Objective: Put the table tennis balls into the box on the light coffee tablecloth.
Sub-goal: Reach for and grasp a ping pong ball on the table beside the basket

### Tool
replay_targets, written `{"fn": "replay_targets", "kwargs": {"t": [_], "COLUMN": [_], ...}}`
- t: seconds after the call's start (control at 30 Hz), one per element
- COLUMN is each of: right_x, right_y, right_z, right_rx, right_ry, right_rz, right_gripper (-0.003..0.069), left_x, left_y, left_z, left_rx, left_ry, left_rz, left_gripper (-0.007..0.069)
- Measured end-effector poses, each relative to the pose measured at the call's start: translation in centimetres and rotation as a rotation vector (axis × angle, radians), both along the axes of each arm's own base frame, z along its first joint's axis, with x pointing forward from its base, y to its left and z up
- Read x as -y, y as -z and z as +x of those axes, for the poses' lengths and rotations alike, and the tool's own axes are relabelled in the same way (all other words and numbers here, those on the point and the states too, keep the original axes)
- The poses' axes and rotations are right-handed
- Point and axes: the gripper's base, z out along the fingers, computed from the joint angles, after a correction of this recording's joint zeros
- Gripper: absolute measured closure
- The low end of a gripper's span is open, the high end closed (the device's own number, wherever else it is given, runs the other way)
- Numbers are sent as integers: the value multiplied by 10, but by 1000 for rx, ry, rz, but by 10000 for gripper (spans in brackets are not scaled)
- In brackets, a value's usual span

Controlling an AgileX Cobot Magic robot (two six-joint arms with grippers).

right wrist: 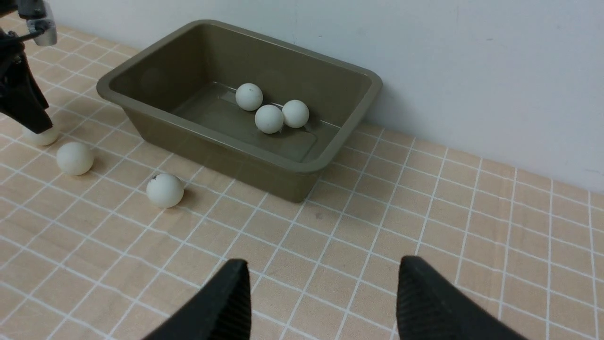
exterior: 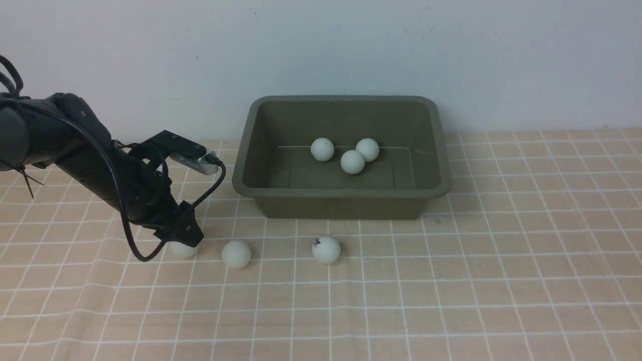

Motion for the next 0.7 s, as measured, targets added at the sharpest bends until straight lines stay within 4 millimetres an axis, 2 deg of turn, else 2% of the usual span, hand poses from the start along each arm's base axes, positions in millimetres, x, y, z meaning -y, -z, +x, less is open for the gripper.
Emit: {"fn": "replay_targets", "kwargs": {"t": [0.33,0.47,0.5,0.6,0.7], "right_x": [0,0,0,0,0], "right_y": [0,0,0,0,0], "right_z": [0,0,0,0,0], "right_rx": [0,0,0,0,0], "right_ry": [0,0,0,0,0], "right_rz": [1,1,1,1,1], "right_gripper": [269,269,269,269,269], "left_x": [1,2,2,2,6], "left_y": [13,13,13,8,-16], "left_z": [1,1,2,5,11], "left_rx": [-31,-32,-31,-24,-18], "left_ry": [6,5,5,10,37], "left_rz": [14,11,11,7,-27], "left_gripper": [216,309,309,306,306]}}
